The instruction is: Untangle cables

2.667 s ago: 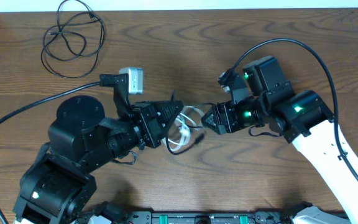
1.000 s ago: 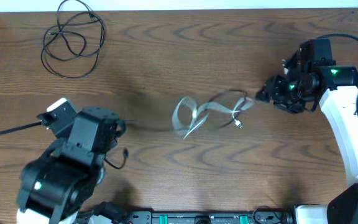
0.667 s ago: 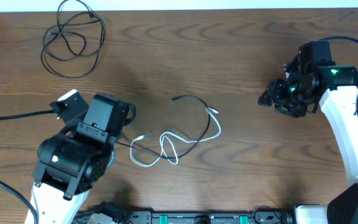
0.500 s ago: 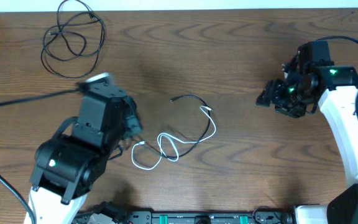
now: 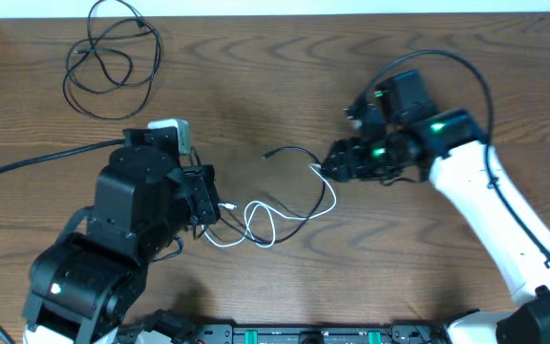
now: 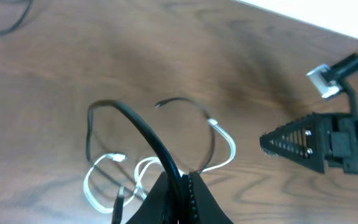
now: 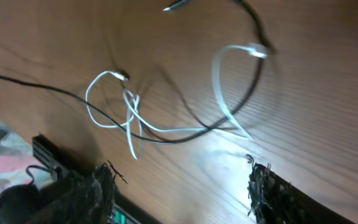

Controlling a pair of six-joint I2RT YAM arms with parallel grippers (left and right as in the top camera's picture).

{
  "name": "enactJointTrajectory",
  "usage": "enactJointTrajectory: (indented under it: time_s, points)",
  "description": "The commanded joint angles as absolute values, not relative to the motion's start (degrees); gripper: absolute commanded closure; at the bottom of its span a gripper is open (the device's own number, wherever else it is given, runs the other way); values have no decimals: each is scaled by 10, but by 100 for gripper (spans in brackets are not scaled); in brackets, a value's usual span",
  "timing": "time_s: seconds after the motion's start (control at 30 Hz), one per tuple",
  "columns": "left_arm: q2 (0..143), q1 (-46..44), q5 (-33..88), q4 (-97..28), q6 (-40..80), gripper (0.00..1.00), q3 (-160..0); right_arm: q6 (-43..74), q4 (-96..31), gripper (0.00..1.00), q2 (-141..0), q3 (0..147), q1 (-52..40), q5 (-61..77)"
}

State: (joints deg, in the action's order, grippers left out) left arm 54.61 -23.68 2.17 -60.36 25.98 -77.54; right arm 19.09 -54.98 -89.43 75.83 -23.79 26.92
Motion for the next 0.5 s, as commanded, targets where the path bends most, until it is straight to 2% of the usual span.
enactJointTrajectory:
  time_s: [0.0,0.13,0.27,0.47]
  points:
    - [545,-234,-57,-636,319,92,-782,264,-521,36,-917,760,-289,227]
    - [545,-234,-74,-659,325,92,-782,277,-487,40,-949,760,-341,237]
    - [545,-234,-74,-666,332,92,-782,313,-467,49,-992,760,-387,235]
    - [546,-234,-74,-673,332,92,-782,338,-445,50,-1059,760,-431,246]
